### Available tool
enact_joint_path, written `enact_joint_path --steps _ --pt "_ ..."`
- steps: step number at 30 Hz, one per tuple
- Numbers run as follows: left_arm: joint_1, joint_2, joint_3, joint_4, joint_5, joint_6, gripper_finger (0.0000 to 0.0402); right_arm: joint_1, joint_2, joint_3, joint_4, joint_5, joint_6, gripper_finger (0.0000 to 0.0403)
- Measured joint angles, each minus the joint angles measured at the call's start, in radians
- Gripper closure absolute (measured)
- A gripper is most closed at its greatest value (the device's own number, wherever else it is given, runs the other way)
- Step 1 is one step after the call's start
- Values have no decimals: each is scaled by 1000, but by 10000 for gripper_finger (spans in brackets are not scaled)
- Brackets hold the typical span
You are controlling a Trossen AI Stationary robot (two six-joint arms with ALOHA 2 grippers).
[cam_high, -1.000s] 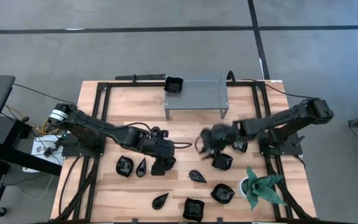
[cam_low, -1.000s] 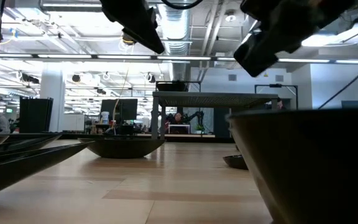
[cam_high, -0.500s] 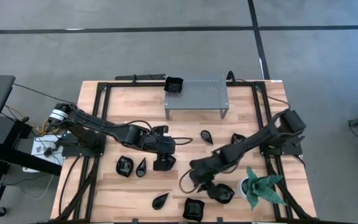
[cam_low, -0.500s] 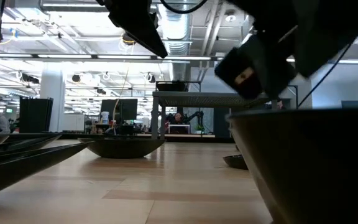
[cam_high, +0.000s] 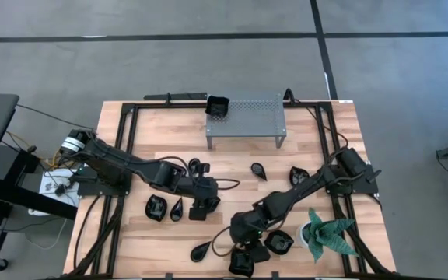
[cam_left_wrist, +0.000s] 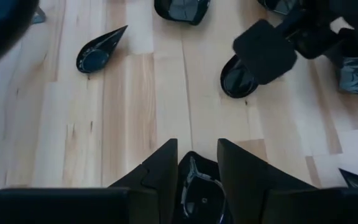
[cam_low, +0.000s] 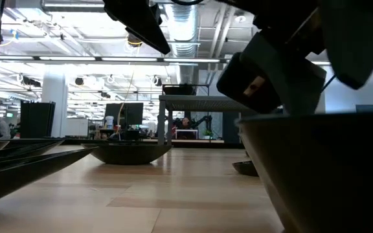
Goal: Pick & Place Mini shaped plates
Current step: Stack the distorted square plate on top of the distorted plate on the shelf
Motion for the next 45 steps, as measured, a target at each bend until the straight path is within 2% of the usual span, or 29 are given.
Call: enact_joint_path --steps 17,27,31,38,45 --pt "-4 0 0 0 0 0 287 7 20 -3 -21 52 7 284" --pt "-3 0 1 -3 1 6 287 6 84 -2 13 25 31 289" --pt "-3 0 1 -3 0 7 287 6 83 -2 6 25 24 313" --pt "-3 0 1 -3 0 15 287 4 83 -2 0 3 21 395" --pt "-3 0 1 -3 0 16 287 -3 54 -2 -44 1 21 400"
